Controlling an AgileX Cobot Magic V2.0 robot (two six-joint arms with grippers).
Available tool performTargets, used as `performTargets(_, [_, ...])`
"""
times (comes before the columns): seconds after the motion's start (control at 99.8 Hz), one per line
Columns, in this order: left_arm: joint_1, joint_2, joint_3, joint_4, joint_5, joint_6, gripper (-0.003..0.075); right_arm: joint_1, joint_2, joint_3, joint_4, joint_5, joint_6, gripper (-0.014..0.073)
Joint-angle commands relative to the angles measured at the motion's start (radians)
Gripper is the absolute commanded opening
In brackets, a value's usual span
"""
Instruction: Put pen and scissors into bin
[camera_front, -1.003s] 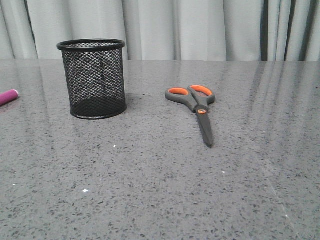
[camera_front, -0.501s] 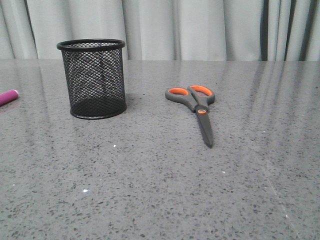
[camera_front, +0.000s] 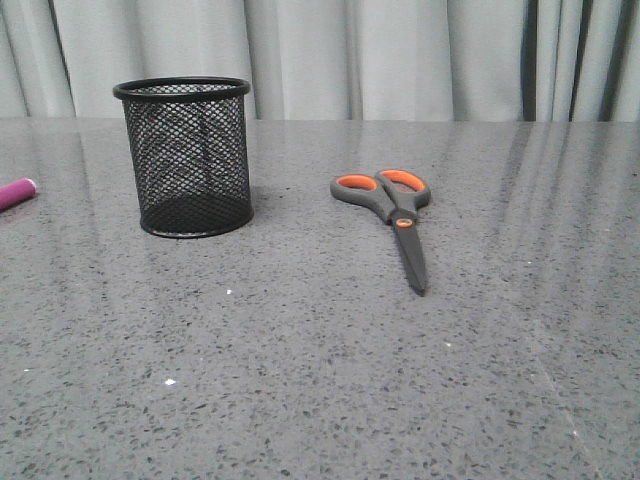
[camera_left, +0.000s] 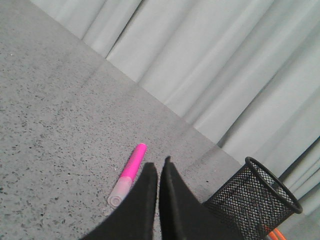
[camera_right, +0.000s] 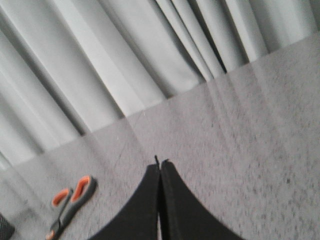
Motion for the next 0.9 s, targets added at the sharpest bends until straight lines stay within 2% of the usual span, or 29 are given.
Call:
performTargets(0.0, [-0.002,-0.01,-0.039,-0.019,-0.024,-0.003,-0.0022,-0.007,-0.01,-0.06,0.01,0.019,-0.01,-0.0067])
performTargets(0.18, [-0.002,0.113,-0.157,0.083,0.102,-0.003,-0.0022,-0.007,0.113,-0.176,-0.008,0.138,-0.01,-0.0067])
performTargets(0.341, [-0.002,0.272,-0.349,0.293,0.238,-0.001,-0.0022,-0.007,0.312,-0.341,-0.122,0.288,-0.012,-0.0067])
performTargets(0.441, [-0.002,0.369,-0.476,0.386,0.348,0.042,-0.0022,-0.007,0.471,-0.45,-0.137,0.405,-0.021,-0.0067])
performTargets(0.602, [-0.002,0.511,-0.63,0.403,0.478,0.149,-0.0022,-0.007,0.668,-0.601,-0.137,0.528,-0.021,-0.0068])
performTargets(0.612, [-0.002,0.562,-0.669,0.403,0.51,0.157,-0.0022,-0.007,0.738,-0.646,-0.137,0.552,-0.021,-0.0068])
performTargets(0.892, [-0.002,0.663,-0.701,0.346,0.524,0.157,-0.002,-0.007,0.818,-0.688,-0.096,0.56,-0.072,-0.0052])
